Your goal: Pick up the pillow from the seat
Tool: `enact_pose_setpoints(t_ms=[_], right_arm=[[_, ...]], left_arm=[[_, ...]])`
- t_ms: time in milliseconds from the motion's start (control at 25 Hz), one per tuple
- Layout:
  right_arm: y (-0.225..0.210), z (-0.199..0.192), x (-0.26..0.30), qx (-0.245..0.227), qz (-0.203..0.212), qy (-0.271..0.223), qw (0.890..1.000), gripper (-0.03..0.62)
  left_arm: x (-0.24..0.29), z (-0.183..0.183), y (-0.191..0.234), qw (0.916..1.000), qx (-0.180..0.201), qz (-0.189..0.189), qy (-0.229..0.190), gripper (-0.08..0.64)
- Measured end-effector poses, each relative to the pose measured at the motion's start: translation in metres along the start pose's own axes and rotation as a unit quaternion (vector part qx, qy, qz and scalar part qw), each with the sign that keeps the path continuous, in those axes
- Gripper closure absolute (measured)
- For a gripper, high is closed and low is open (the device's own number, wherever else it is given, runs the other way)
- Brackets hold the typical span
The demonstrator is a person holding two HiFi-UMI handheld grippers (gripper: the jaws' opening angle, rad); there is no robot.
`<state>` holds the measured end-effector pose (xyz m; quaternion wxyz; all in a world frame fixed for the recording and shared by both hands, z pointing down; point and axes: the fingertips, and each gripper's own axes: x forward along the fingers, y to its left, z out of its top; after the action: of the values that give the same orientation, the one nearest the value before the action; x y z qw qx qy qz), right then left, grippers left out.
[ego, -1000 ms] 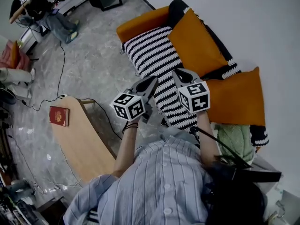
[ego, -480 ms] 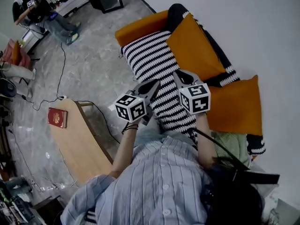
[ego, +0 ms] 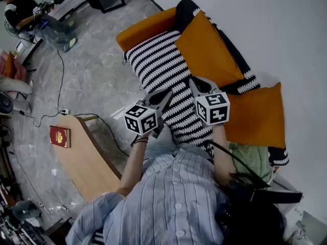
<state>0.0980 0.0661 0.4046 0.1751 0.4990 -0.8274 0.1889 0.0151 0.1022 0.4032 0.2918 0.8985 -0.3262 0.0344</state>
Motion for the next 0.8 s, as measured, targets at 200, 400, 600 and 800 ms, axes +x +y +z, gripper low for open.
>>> enact_pose_setpoints(t_ms=[200, 400, 600, 800], right_arm=[[-0.031, 0.007, 0.030, 0.017, -0.022, 0.016, 0.999, 0.557], [-0.068, 0.015, 0.072, 0.038, -0.040, 0.028, 0.998, 0.555], [-0.106, 0.019, 0.111, 0.051, -0.051, 0.039, 0.997, 0.555], [-0.151, 0.019, 0.148, 0.054, -0.064, 0.058, 0.995, 0.555]], left_arm=[[0.035, 0.016, 0.028, 0.9997, -0.008, -0.018, 0.013, 0.549], [0.079, 0.035, 0.070, 0.9990, -0.012, -0.035, 0.027, 0.549], [0.124, 0.042, 0.117, 0.9980, -0.032, -0.039, 0.038, 0.549], [0.168, 0.043, 0.163, 0.9966, -0.053, -0.045, 0.043, 0.549]])
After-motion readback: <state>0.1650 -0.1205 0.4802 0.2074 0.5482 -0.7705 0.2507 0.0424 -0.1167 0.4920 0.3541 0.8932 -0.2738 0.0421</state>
